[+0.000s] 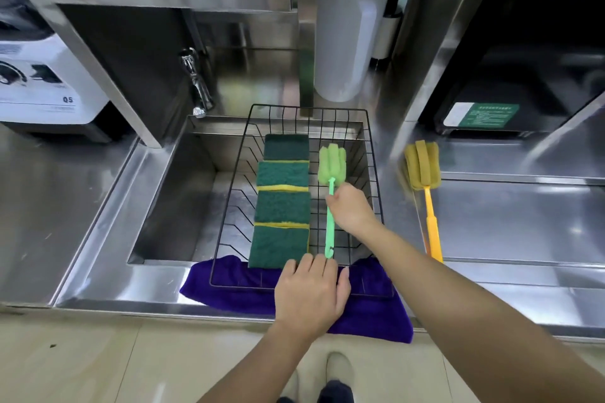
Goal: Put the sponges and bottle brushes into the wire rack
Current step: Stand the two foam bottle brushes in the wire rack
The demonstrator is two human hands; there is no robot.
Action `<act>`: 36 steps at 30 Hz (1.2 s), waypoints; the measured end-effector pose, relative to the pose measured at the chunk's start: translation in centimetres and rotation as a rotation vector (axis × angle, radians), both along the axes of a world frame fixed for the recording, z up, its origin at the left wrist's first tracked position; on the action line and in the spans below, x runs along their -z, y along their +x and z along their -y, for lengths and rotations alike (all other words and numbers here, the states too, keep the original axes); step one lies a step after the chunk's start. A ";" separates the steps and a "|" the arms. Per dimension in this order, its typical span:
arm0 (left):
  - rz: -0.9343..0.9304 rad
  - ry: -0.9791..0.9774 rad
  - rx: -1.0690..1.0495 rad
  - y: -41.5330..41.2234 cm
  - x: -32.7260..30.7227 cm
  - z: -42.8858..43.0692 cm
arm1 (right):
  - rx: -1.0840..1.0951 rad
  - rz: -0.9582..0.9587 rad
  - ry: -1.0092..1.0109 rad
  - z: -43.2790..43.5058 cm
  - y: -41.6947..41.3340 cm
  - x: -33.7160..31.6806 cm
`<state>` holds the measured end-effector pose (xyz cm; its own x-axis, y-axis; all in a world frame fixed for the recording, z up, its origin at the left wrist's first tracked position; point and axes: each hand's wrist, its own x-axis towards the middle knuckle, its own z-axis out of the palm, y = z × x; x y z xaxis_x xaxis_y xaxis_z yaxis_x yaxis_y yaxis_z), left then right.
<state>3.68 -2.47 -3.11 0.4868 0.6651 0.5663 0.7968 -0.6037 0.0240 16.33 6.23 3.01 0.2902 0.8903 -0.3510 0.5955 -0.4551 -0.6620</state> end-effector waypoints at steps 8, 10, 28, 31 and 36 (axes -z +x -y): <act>-0.013 -0.021 -0.008 0.0 -0.3 0.1 | -0.016 0.018 -0.074 -0.9 -0.3 2.2; -0.018 -0.026 -0.005 0.0 -0.3 0.1 | -0.161 -0.015 -0.163 -0.8 -0.2 2.6; -0.041 -0.014 -0.002 -0.1 -0.6 0.0 | 0.038 0.166 0.213 -0.7 3.0 -1.4; -0.015 -0.006 0.003 -0.1 -0.5 0.0 | 0.207 0.227 0.258 0.4 5.4 -1.7; -0.039 0.016 0.005 0.0 -0.5 0.0 | 0.434 0.331 0.183 3.8 9.5 -0.5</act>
<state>3.64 -2.50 -2.61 0.5118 0.6537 0.5574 0.7942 -0.6074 -0.0169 25.85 2.39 3.54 0.7111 0.7024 -0.0309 0.5684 -0.6001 -0.5629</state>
